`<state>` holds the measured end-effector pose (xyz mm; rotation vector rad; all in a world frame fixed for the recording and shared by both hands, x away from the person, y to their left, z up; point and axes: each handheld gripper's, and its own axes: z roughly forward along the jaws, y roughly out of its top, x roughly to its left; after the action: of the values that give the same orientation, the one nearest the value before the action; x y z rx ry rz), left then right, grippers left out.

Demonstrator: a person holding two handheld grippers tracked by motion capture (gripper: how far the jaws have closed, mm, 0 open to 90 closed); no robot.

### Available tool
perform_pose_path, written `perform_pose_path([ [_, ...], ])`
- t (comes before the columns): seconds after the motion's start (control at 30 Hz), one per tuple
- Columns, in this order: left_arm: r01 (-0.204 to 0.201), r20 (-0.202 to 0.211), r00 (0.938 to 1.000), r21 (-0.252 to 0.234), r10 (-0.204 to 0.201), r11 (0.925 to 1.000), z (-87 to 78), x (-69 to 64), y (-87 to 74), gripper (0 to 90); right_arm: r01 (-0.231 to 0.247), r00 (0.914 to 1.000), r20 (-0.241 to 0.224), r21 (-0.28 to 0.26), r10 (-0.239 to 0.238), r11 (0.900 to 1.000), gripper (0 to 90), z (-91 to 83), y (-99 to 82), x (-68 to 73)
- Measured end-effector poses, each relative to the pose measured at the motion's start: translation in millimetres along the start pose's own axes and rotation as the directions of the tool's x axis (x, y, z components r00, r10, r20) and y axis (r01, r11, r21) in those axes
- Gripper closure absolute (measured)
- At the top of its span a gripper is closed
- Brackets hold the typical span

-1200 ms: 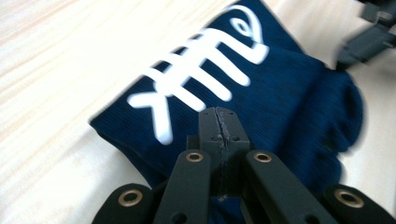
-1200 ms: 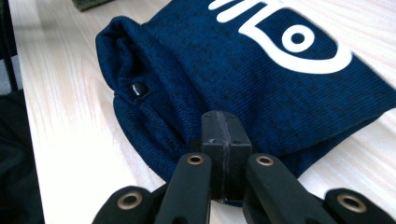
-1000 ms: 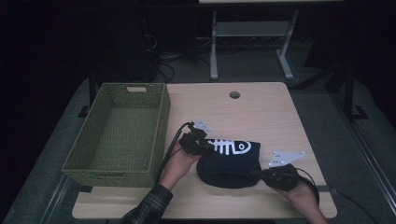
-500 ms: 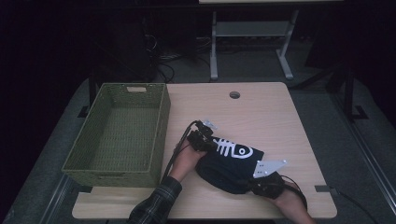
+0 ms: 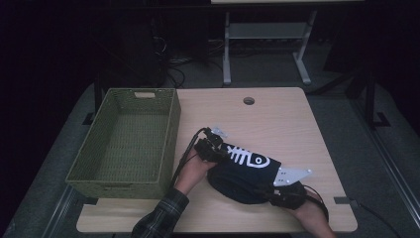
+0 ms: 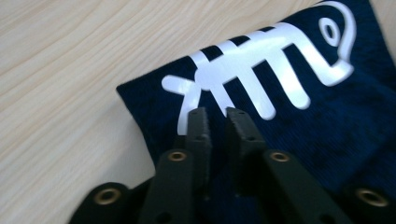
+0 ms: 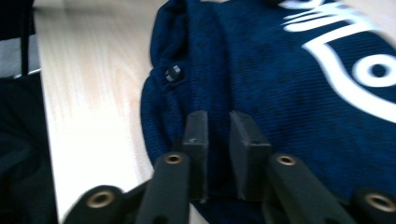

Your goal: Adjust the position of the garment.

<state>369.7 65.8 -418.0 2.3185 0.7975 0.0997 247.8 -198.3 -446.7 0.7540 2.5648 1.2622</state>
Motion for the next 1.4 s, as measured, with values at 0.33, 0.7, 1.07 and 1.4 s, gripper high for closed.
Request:
perform_pose_path([
  [0.33, 0.043, 0.006, 0.9991, -0.011, -0.043, 0.999, -16.9, 5.2, -15.4, 41.4, -0.055, 0.9889, 0.136, -0.037, 0.06, 0.9978, 49.3, -23.4, -6.3, -14.4],
  [0.7, 0.042, -0.011, 0.9991, 0.015, -0.042, 0.999, 1.0, 8.2, -22.0, 20.6, -0.191, 0.9405, 0.278, -0.044, 0.195, 0.9807, 13.6, -34.1, -31.3, -41.3],
  [1.07, 0.048, -0.007, 0.9988, 0.059, -0.048, 0.9971, 18.6, 14.5, -31.2, 16.8, -0.262, 0.9176, 0.316, 0.023, 0.242, 0.9648, 2.1, -17.0, -43.7, -52.5],
  [1.4, 0.023, 0.029, 0.9993, 0.057, -0.025, 0.9981, 21.5, 14.5, -33.4, 24.5, -0.274, 0.9012, 0.361, 0.045, 0.24, 0.9608, 2.1, -11.0, -49.8, -59.0],
])
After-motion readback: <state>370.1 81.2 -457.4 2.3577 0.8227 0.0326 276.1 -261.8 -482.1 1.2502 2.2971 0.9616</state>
